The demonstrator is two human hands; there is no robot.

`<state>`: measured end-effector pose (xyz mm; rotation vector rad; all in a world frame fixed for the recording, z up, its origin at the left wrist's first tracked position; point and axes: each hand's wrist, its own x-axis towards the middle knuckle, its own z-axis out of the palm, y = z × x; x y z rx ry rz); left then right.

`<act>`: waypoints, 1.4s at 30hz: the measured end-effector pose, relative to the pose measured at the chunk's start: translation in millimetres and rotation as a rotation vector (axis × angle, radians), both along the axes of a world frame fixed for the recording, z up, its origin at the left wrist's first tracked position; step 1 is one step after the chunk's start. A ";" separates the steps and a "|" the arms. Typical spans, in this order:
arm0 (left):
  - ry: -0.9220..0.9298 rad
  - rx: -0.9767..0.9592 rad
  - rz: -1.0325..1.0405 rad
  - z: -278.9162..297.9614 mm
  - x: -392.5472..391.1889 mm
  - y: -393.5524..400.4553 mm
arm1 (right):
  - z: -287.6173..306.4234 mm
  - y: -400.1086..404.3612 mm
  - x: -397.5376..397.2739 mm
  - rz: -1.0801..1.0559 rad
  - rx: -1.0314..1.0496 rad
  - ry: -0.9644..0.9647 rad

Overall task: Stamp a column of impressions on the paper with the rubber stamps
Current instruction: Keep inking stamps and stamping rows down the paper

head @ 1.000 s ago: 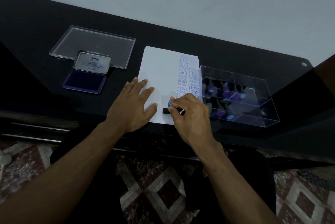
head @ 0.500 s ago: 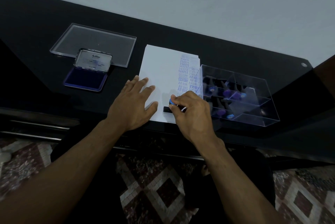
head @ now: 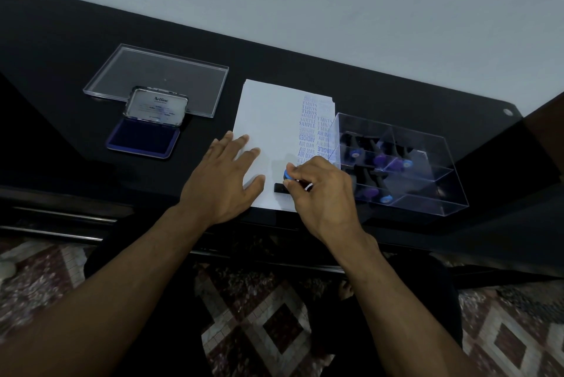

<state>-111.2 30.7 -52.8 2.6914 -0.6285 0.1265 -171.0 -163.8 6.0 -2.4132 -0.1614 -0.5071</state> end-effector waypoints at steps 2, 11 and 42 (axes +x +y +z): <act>-0.001 -0.002 0.001 0.1 0.0 0.0 | 0.1 0.2 0.4 -0.003 -0.001 -0.001; 0.008 0.004 0.006 1.3 0.0 -0.6 | -3.1 0.0 -0.4 -0.016 0.025 -0.025; 0.040 0.006 0.010 3.4 -0.4 0.2 | 16.8 -21.5 -15.2 -0.330 0.953 0.043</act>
